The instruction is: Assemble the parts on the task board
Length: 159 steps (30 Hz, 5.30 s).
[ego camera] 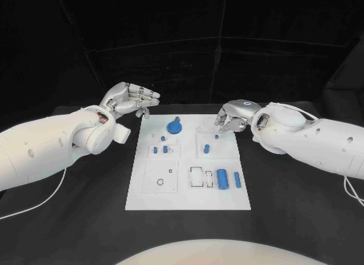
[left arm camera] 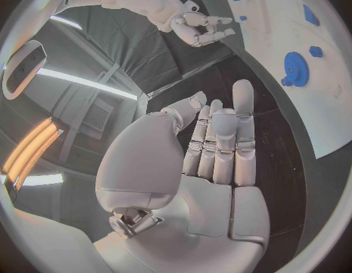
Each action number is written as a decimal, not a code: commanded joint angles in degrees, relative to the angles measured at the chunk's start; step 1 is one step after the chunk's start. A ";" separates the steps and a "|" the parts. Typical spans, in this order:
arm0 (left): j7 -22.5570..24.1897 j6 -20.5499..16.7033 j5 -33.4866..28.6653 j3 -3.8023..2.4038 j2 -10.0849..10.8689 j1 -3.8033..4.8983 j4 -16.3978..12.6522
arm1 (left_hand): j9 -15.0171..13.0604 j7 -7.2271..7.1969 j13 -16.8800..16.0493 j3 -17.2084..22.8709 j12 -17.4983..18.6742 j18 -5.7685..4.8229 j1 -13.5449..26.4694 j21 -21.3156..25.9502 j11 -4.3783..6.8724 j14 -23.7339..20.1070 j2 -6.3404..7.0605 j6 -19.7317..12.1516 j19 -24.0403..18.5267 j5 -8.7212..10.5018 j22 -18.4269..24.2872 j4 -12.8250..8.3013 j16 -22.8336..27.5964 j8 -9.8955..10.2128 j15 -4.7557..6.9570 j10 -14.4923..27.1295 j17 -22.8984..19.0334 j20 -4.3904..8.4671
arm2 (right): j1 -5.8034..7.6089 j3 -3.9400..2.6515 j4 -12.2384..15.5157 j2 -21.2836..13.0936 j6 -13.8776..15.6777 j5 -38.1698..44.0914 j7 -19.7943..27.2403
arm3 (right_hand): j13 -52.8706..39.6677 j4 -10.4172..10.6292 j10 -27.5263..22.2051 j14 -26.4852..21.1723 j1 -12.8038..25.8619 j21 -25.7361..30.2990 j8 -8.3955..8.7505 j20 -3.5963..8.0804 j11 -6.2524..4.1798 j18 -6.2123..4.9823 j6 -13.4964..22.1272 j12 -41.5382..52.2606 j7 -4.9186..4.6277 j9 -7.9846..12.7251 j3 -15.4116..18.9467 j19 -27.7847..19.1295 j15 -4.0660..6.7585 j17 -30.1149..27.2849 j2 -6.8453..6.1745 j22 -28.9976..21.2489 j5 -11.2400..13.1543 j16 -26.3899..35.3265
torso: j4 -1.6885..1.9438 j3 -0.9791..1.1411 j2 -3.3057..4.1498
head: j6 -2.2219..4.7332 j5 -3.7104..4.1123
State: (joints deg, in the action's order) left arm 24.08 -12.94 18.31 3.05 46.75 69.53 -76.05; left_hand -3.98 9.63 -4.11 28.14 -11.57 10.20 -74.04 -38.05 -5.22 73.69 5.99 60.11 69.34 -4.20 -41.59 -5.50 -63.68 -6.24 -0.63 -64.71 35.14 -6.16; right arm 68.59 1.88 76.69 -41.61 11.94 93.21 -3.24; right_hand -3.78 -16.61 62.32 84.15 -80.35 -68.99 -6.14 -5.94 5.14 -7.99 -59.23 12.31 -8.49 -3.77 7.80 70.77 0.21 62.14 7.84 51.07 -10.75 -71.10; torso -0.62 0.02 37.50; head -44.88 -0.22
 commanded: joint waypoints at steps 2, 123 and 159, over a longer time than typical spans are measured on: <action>4.85 -0.35 -8.09 -0.03 0.22 0.05 -0.65 | 0.10 0.22 0.08 -0.46 -0.36 0.29 -0.04 0.52 -0.39 -0.77 -0.52 0.30 -0.54 0.04 0.18 -0.01 0.70 -0.28 0.01 0.08 -0.94 -0.14 | -0.06 -0.06 0.00 0.33 -1.80 3.22 -0.58 | 0.28 -0.11 -0.48 1.03 0.14 -0.33 0.68 -0.39 0.15 0.49 0.03 -0.65 -0.50 0.07 -0.52 0.03 -0.49 0.03 -0.33 0.24 0.06 -0.36 | 0.13 0.01 0.00 | -0.01 -0.04; 4.49 -0.10 -9.88 -0.01 -0.91 0.05 -1.13 | 0.14 0.47 0.07 -0.94 -0.67 0.30 -0.57 1.53 -0.55 -2.12 -0.62 -0.01 -0.99 0.01 0.86 -0.32 2.39 -0.20 -0.09 0.43 -3.64 -0.22 | -6.80 0.29 10.79 8.87 2.84 3.60 1.26 | 0.15 2.21 7.22 1.04 8.34 -6.24 2.40 0.11 -0.59 1.71 -6.29 -6.92 -0.13 -0.13 -36.09 3.05 0.10 -3.23 -6.87 8.20 5.72 -2.08 | 0.05 0.00 -0.02 | -2.34 -5.47; 4.21 0.31 -9.88 0.00 -1.22 0.06 -0.81 | 0.14 0.51 0.07 -1.01 -0.70 0.29 -0.58 1.60 -0.59 -2.17 -0.63 -0.06 -0.99 0.02 0.91 -0.33 2.47 -0.18 -0.11 0.48 -3.80 -0.23 | -7.95 1.66 9.53 10.80 0.47 4.71 1.18 | 0.15 2.51 7.11 1.03 8.55 -6.22 2.42 0.08 -0.54 1.69 -6.16 -7.00 -0.18 -0.11 -36.15 3.00 0.05 -3.32 -7.09 8.12 5.78 -2.11 | 0.02 -0.02 -0.02 | -3.39 -6.65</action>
State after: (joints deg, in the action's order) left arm 28.01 -13.16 8.69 3.10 45.60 69.50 -76.85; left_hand -3.93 9.82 -4.13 27.43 -12.01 10.14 -74.48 -36.84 -5.64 71.97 5.57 60.30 68.73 -4.20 -40.74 -5.77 -61.41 -6.24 -0.73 -64.29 31.38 -6.34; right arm 60.59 3.53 86.18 -30.90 13.35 97.42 -2.33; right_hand -3.71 -14.15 69.50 83.93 -71.91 -74.94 -3.42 -5.82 4.31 -7.12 -65.22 5.67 -8.57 -3.78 -28.18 73.31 0.00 58.84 1.20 59.24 -4.69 -72.88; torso -0.60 -0.01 37.48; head -48.24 -6.85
